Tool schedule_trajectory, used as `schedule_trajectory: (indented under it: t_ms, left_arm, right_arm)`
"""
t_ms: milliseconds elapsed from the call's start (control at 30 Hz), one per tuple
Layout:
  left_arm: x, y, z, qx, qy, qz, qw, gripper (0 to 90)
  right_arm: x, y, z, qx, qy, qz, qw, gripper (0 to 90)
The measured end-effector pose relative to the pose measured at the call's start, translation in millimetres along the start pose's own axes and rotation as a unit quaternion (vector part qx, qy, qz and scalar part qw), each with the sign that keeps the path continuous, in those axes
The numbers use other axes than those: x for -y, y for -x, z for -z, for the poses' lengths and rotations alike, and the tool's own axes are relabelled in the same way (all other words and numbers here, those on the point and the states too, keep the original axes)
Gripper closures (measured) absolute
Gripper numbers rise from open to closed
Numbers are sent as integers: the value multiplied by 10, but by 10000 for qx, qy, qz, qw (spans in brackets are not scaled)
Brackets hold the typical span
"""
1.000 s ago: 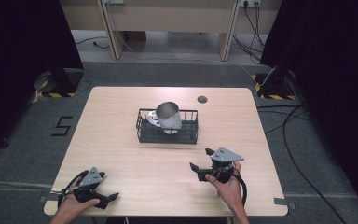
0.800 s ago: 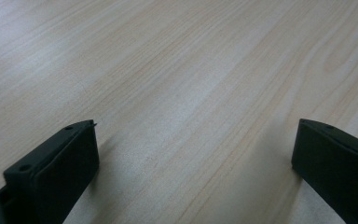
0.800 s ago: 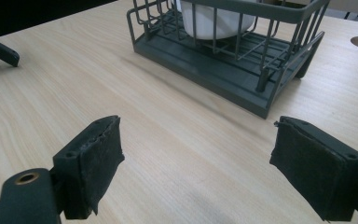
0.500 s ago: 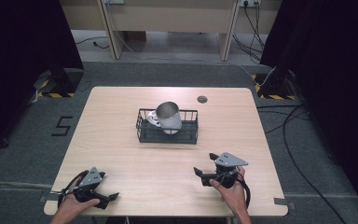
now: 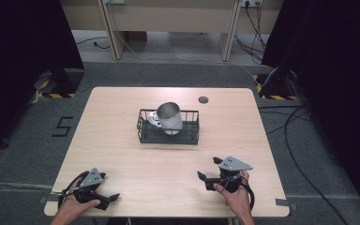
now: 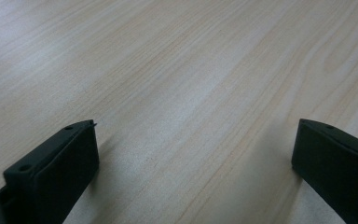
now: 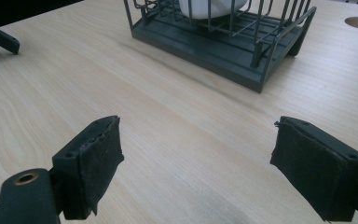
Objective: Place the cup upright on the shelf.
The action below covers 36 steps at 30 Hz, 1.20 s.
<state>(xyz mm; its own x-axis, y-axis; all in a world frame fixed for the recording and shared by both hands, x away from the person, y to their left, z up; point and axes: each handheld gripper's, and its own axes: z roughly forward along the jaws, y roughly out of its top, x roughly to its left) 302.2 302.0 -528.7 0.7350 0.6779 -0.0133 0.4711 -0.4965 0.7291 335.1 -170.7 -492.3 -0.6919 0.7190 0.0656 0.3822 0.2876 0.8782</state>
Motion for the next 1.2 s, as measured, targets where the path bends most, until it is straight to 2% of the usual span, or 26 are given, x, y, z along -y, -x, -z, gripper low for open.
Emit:
schedule_trajectory:
  t_ms: [1200]
  left_arm:
    - [0, 0, -1, 7, 2, -3, 10000, 0]
  right_arm:
    - [214, -53, -10, -79, -325, -133, 9994, 154]
